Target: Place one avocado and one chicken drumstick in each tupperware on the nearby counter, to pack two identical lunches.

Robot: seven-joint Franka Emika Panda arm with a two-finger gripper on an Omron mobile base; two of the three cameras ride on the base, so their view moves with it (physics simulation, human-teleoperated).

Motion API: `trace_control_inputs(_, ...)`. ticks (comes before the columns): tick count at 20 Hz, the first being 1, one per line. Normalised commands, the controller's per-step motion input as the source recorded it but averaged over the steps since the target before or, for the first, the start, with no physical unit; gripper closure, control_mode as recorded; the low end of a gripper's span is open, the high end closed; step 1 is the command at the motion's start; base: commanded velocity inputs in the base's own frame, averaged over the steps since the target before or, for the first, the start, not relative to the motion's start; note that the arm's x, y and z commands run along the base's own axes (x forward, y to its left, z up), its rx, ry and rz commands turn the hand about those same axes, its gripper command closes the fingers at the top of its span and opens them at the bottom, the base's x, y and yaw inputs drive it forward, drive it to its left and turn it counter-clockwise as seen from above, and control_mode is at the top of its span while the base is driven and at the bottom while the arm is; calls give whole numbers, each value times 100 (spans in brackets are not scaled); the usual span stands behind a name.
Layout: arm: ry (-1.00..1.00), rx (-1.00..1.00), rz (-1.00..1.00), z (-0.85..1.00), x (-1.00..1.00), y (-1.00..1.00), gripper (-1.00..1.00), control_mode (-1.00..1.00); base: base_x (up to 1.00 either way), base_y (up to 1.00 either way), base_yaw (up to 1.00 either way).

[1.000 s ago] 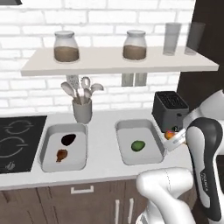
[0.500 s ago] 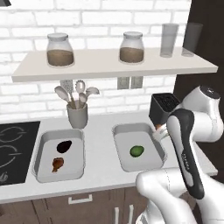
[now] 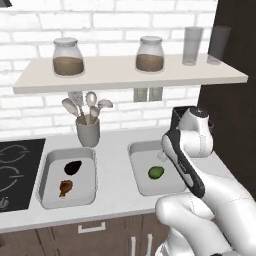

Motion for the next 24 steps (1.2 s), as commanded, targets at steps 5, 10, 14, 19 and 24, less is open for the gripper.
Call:
trace_control_inputs(5,6,-7,0,-63,93,0,100,-100,0,0,0)
trace_control_inputs(10,0,-2,0,-48,73,-1,-100,-100,0,0,0)
trace_control_inputs(14,0,0,0,-14,29,-7,-100,-100,0,0,0)
trace_control_inputs(19,4,0,-1,11,1,0,-100,-100,0,0,0)
trace_control_inputs(24,7,0,-5,46,0,0,-100,-100,0,0,0)
